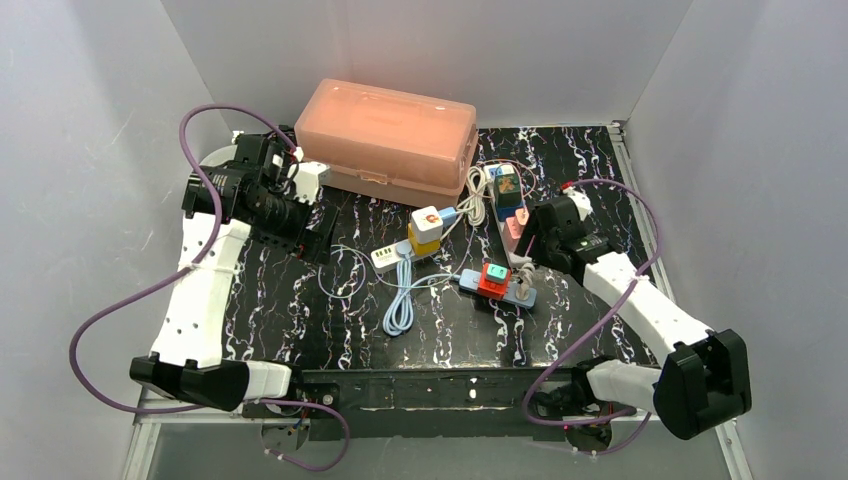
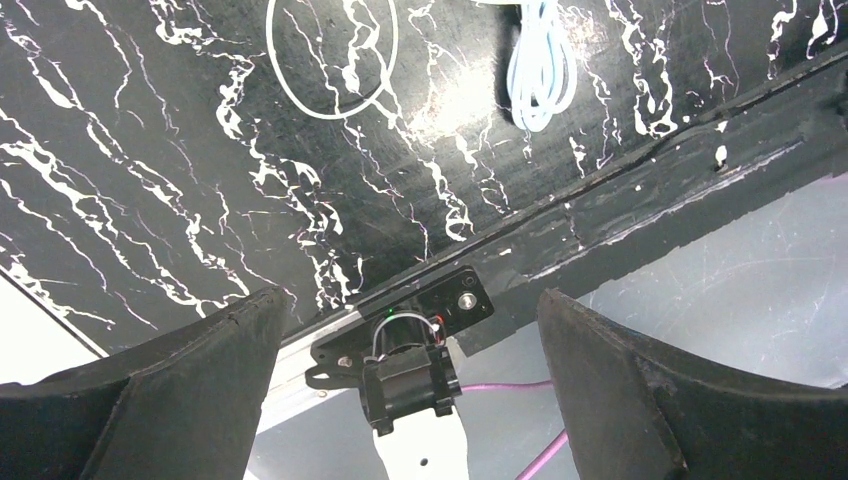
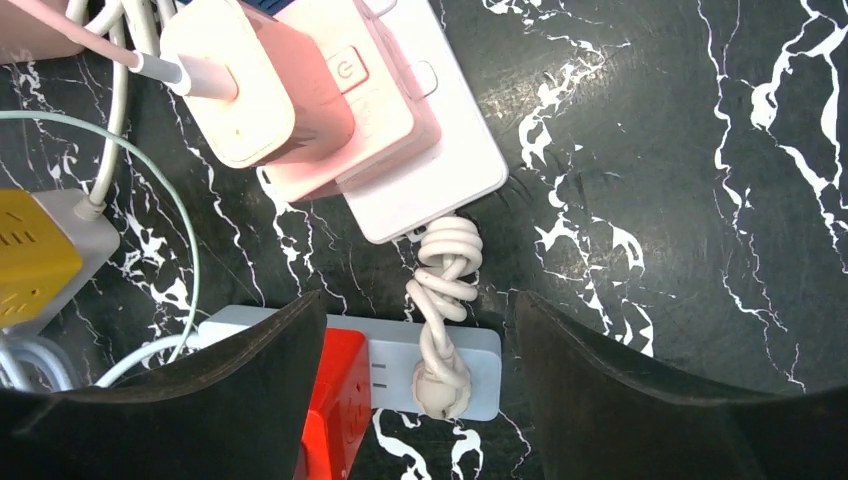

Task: Pull the plug off the socket
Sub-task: Move the socket to the corner of the board.

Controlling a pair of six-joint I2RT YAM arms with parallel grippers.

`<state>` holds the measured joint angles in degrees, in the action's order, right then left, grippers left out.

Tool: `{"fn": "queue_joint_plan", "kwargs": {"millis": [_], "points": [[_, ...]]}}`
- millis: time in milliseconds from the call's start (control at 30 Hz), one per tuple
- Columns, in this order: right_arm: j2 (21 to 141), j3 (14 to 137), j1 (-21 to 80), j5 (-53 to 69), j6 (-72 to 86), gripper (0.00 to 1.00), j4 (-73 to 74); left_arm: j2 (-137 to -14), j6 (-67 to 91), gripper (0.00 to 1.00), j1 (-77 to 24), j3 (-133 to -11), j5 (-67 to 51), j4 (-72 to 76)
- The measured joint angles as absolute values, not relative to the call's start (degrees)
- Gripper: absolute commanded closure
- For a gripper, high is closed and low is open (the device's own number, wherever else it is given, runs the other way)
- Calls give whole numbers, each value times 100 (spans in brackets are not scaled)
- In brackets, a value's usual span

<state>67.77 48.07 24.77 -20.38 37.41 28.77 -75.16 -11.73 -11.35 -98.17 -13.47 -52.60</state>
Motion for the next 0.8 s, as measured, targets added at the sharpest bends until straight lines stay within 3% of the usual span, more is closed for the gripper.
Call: {"fn": "queue_joint_plan", "kwargs": {"millis": [300,567,667,800], "points": [[6305,4355,2379,-1413,4202,26,3138,-7516,-1201,2,-1258,-9526,-1717,-5260],[6987,4147,2355,-1398,4495,27,3094,-7516,-1240,2,-1632,-9338,-1763,-5253],[7251,4141,2285,-1400,4512,31,3004,-7516,-1271,2,-1632,-9317,-1743,-5253],[7448,4134,2244,-1396,4554,50,2797,-7516,-1304,2,-1634,-9297,-1706,-5234]]}}
